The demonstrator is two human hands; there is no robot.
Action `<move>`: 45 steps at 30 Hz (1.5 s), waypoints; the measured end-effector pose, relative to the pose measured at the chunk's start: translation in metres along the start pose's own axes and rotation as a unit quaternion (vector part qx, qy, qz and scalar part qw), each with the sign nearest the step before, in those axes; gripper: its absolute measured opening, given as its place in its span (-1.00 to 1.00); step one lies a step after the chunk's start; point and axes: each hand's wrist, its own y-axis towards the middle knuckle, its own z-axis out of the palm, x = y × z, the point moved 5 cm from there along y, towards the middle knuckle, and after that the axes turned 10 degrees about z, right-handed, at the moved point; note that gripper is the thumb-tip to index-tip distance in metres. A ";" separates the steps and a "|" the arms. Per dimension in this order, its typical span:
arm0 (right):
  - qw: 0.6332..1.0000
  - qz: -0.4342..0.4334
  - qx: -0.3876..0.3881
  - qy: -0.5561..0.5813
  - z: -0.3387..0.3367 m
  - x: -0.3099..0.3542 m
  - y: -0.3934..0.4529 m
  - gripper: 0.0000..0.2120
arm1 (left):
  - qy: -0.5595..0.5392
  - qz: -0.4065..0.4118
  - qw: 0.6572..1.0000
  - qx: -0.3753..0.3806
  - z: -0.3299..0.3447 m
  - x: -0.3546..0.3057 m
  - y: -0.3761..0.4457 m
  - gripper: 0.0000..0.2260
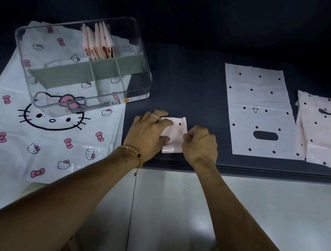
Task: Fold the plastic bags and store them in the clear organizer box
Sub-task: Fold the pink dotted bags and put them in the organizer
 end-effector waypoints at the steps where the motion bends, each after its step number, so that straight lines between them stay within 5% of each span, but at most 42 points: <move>1: 1.000 -0.004 -0.001 -0.007 -0.001 0.001 0.002 -0.82 | 0.006 0.018 1.000 0.019 0.003 0.000 0.002 -0.66; 10: 0.958 -0.199 -0.196 -0.060 -0.023 -0.009 -0.016 -0.77 | 0.051 0.011 0.998 0.021 0.013 -0.009 -0.007 -0.67; 14: 0.971 -0.206 -0.075 -0.097 0.014 -0.035 -0.029 -0.54 | 0.075 0.002 0.997 0.016 0.013 -0.013 -0.009 -0.65; 17: 0.972 -0.201 -0.076 -0.097 0.021 -0.038 -0.028 -0.49 | 0.123 0.014 0.992 0.014 0.006 -0.013 -0.008 -0.65; 22: 0.968 -0.217 -0.073 -0.103 0.020 -0.041 -0.027 -0.49 | 0.088 0.226 0.966 0.089 0.023 -0.047 0.018 -0.54; 30: 0.967 -0.224 -0.074 -0.099 0.018 -0.042 -0.027 -0.48 | -0.002 0.210 0.972 0.102 0.027 -0.013 0.026 -0.58; 36: 0.966 -0.224 -0.089 -0.095 0.017 -0.042 -0.029 -0.49 | 0.041 0.171 0.978 0.108 0.009 0.031 0.030 -0.58; 41: 0.966 -0.221 -0.099 -0.094 0.017 -0.040 -0.030 -0.51 | 0.051 0.170 0.977 0.116 0.012 0.004 0.042 -0.50; 45: 0.966 -0.224 -0.094 -0.091 0.018 -0.042 -0.028 -0.51 | 0.094 0.195 0.975 0.052 0.007 -0.023 0.056 -0.69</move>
